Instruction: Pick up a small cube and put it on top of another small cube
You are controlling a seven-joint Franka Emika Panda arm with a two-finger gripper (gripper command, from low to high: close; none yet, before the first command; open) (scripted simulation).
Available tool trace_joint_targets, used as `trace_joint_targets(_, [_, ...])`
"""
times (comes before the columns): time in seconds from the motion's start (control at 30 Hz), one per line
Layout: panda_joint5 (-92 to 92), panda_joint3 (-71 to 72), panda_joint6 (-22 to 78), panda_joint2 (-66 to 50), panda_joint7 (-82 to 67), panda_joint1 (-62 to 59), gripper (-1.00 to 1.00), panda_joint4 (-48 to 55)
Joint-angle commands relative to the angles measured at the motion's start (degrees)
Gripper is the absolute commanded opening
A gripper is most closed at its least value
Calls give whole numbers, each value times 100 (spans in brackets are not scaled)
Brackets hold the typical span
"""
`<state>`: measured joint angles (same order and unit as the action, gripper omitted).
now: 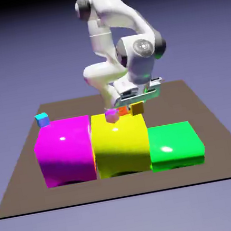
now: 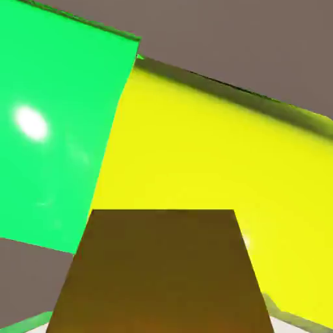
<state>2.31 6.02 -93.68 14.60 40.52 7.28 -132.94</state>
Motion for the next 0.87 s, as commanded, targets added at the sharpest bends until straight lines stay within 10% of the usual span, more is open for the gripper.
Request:
trace_joint_targets(0.0, [-1,-12,90,208,-24,15,-100,-117])
trace_joint_targets(0.57, [-150,-225,-162,2109,-233,-90,-100,-2308])
trace_joint_targets(0.6, [-150,-225,-162,2109,-233,-90,100,-2308])
trace_joint_targets(0.83, [-149,-220,785,1996,-241,-95,100,-1248])
